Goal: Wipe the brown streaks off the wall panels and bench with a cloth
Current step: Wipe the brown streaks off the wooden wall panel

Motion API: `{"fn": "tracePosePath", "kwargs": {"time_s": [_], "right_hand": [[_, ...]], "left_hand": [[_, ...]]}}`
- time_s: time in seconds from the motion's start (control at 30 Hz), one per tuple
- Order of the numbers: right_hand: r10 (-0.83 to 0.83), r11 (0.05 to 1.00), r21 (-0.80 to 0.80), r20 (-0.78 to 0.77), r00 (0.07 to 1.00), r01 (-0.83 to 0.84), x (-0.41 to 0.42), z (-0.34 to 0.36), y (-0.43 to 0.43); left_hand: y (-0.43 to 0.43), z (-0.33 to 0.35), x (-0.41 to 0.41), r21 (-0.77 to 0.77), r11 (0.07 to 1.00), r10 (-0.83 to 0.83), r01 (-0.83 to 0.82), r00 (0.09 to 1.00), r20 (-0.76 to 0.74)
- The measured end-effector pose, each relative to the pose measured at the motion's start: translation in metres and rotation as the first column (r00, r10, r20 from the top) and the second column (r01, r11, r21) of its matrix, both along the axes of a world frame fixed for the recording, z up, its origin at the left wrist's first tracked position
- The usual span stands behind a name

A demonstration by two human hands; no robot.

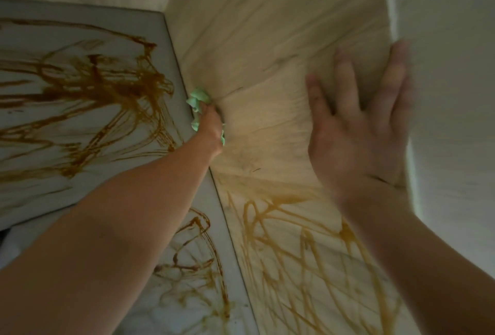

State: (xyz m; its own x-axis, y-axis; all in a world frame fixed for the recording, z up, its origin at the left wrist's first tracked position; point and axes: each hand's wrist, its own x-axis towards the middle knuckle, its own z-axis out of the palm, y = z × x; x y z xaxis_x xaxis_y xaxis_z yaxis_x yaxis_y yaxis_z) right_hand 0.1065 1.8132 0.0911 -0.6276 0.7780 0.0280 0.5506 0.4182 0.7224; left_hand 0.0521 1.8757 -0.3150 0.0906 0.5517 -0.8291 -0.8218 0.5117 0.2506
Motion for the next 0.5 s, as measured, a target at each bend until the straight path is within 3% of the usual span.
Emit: {"fn": "tracePosePath", "kwargs": {"time_s": [0.17, 0.3, 0.37, 0.5], "right_hand": [[-0.001, 1.0, -0.021, -0.028, 1.0, 0.0, -0.008, 0.006, -0.001], [-0.115, 0.981, -0.148, 0.063, 0.991, 0.123, -0.02, 0.018, -0.009], [-0.153, 0.965, -0.218, -0.016, 0.988, 0.145, -0.027, 0.028, -0.013], [-0.224, 0.931, -0.353, -0.367, 0.903, 0.087, -0.034, 0.055, -0.022]], "left_hand": [[-0.031, 0.137, 0.0, 0.124, 0.992, -0.032, 0.007, 0.98, 0.198], [-0.071, 0.252, 0.001, 0.14, 0.989, -0.075, 0.043, 0.971, 0.226], [-0.079, 0.296, -0.012, 0.18, 0.981, -0.119, 0.075, 0.962, 0.246], [-0.074, 0.378, -0.056, 0.265, 0.951, -0.213, 0.159, 0.958, 0.192]]}}
